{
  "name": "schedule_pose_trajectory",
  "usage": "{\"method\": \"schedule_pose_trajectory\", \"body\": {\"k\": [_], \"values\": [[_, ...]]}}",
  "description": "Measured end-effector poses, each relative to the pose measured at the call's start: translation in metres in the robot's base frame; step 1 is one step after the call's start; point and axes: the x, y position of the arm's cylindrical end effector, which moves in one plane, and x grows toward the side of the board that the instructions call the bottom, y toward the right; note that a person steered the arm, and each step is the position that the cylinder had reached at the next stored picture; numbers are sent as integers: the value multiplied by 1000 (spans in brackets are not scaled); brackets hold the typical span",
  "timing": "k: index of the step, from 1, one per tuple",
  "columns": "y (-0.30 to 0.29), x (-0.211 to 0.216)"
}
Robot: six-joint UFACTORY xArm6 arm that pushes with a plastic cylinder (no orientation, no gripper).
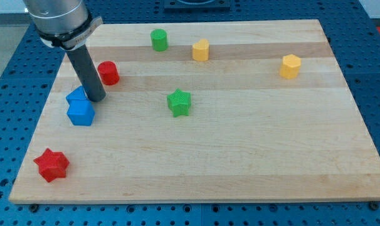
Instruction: Move the red circle to the red star
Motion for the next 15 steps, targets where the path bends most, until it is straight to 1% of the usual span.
{"method": "schedule_pose_trajectory", "body": {"k": [1, 3, 4, 5, 6, 7, 9, 10, 11, 12, 13, 14, 15], "values": [[0, -10], [-5, -14], [-21, -15], [-32, -44], [-27, -89], [4, -67], [20, -48], [36, -24], [42, -11], [43, -24], [62, -45], [74, -41], [74, -28]]}}
